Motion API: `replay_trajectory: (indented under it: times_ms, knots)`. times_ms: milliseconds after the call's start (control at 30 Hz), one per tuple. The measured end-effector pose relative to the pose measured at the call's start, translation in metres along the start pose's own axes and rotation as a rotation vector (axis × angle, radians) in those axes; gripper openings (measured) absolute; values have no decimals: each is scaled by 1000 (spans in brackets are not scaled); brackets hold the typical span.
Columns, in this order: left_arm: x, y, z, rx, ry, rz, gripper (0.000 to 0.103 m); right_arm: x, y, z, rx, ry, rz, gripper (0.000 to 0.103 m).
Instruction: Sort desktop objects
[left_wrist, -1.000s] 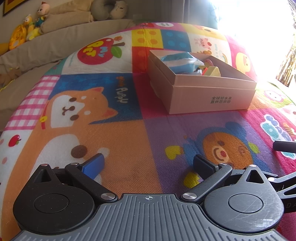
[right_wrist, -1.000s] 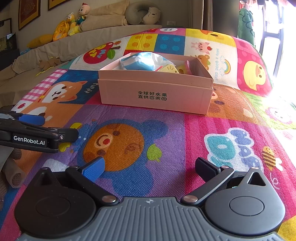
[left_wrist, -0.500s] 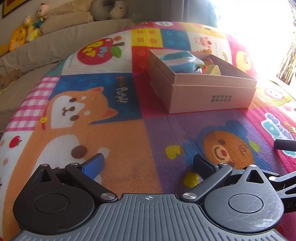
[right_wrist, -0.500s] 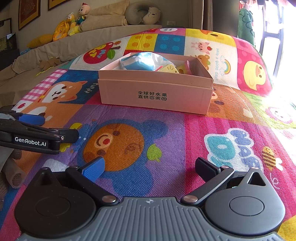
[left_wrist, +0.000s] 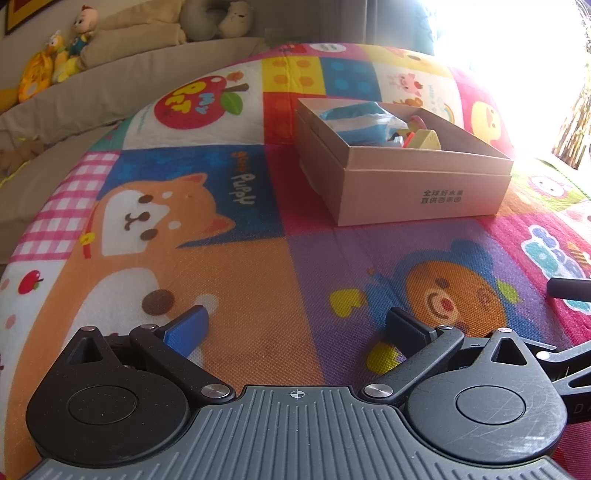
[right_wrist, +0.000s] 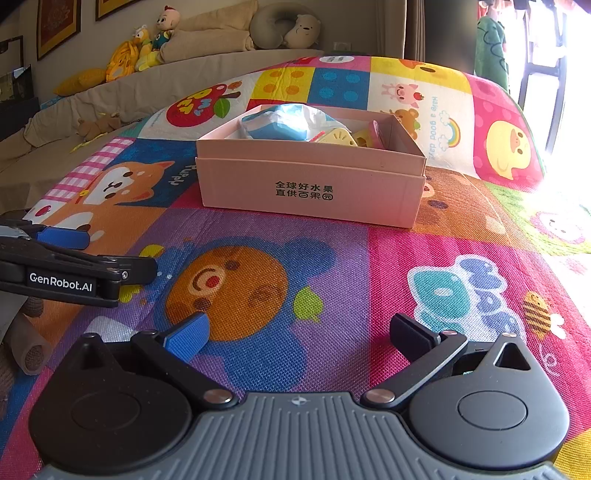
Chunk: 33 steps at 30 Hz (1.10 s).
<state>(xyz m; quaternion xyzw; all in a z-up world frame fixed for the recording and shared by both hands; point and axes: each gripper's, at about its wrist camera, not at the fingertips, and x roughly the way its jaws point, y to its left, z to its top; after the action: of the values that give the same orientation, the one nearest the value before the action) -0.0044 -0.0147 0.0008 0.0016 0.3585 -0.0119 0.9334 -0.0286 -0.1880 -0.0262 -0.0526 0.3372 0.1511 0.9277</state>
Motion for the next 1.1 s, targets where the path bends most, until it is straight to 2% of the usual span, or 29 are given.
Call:
replay_trajectory:
  times_ms: [467,733,1100]
  knots:
    - [0,-1,0,0,-1,0,103,0,1,-1,0,0,0,103]
    - [1,3,1,4,9,-26,103,1,-1,0,1,0,1,103]
    - [-1,2,-2,7,-1,-16,103,1,0,0,1,0,1,103]
